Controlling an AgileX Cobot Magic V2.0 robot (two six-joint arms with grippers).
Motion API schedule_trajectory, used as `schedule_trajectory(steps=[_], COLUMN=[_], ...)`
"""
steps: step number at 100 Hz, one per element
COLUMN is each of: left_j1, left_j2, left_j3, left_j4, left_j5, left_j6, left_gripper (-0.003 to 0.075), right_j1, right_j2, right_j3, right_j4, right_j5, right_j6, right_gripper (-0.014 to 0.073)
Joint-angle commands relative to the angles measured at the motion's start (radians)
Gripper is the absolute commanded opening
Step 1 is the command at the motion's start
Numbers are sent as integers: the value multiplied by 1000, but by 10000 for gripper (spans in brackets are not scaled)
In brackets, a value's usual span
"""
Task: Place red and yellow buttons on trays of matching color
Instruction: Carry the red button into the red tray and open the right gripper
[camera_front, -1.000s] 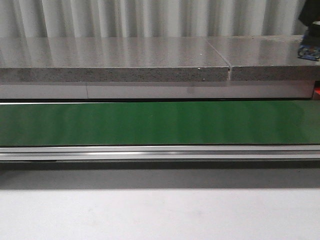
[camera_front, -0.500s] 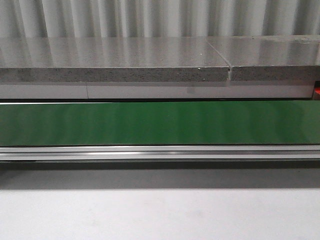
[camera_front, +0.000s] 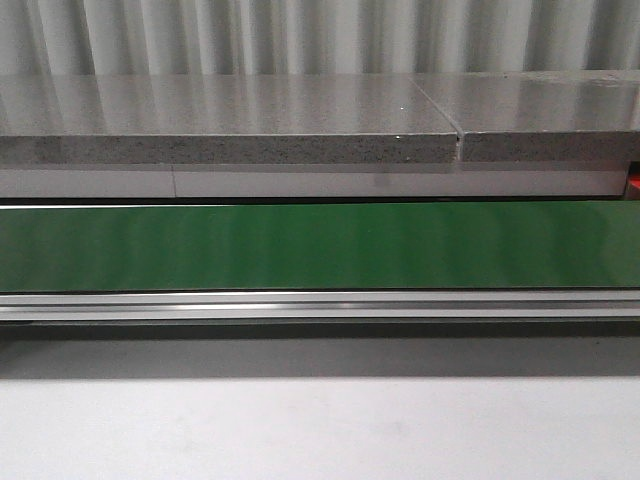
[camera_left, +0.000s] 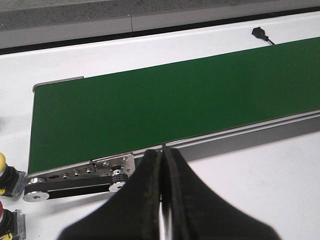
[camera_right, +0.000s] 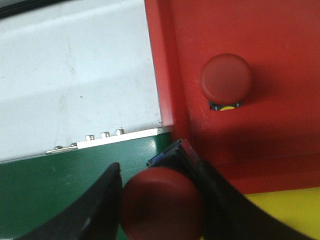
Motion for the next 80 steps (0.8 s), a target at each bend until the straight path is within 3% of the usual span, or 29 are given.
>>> schedule_trajectory(steps=[1,40,80], left_j1=[-9,-9,-9], left_j2=[6,6,6], left_j3=[-25,-25,-25], left_j4=[-16,-16,-16], left_j5=[-71,-72,-72], left_j6=[3,3,3], left_gripper=[-20,-20,-20], right_j1=[-12,-45,-45], right_j2=[-33,-28,74], right_j3=[-14,87,92], right_j4=[22,6,12], right_j5=[-39,-227,-286], right_j6=[11,99,101], right_gripper=[130,130,134])
